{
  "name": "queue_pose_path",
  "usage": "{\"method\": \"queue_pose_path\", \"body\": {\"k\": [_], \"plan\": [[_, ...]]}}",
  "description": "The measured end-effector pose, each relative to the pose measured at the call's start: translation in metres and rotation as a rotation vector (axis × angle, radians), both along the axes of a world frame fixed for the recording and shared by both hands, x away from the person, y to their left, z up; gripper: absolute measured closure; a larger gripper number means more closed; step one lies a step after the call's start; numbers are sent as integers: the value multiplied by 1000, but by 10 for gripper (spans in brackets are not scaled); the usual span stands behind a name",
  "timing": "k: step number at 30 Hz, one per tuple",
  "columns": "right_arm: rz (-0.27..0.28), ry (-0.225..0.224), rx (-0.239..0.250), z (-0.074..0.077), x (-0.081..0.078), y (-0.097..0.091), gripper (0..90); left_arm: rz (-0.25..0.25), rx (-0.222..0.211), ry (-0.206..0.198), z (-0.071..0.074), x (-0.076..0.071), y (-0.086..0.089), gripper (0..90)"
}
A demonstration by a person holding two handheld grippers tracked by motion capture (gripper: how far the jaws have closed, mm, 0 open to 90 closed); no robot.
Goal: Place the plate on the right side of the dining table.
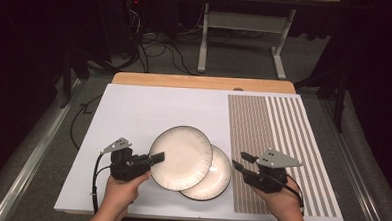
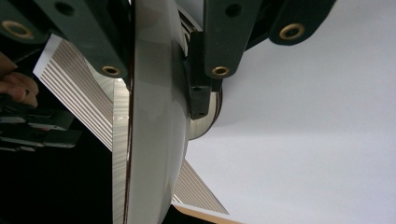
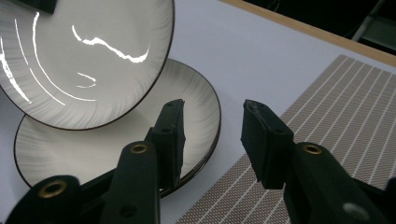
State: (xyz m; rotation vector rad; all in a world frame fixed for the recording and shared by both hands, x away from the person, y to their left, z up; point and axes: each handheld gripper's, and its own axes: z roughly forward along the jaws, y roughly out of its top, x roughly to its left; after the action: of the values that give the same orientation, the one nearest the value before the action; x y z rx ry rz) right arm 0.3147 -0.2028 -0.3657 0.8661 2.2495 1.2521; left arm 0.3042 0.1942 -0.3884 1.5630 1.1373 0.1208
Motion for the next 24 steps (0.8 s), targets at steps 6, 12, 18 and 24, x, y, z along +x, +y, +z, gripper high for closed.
{"method": "queue_pose_path", "body": {"k": [6,12,18,24], "plan": [[-38,-21,58,8,0,-19,503,43,29,-79,3,-3,6,779],[-49,-53,92,13,-3,-31,412,60,54,-144,4,-6,12,779],[-76,-78,111,16,-9,-40,271,41,100,-228,6,-12,14,776],[-98,-87,114,13,-11,-43,67,27,144,-271,8,-15,12,773]]}}
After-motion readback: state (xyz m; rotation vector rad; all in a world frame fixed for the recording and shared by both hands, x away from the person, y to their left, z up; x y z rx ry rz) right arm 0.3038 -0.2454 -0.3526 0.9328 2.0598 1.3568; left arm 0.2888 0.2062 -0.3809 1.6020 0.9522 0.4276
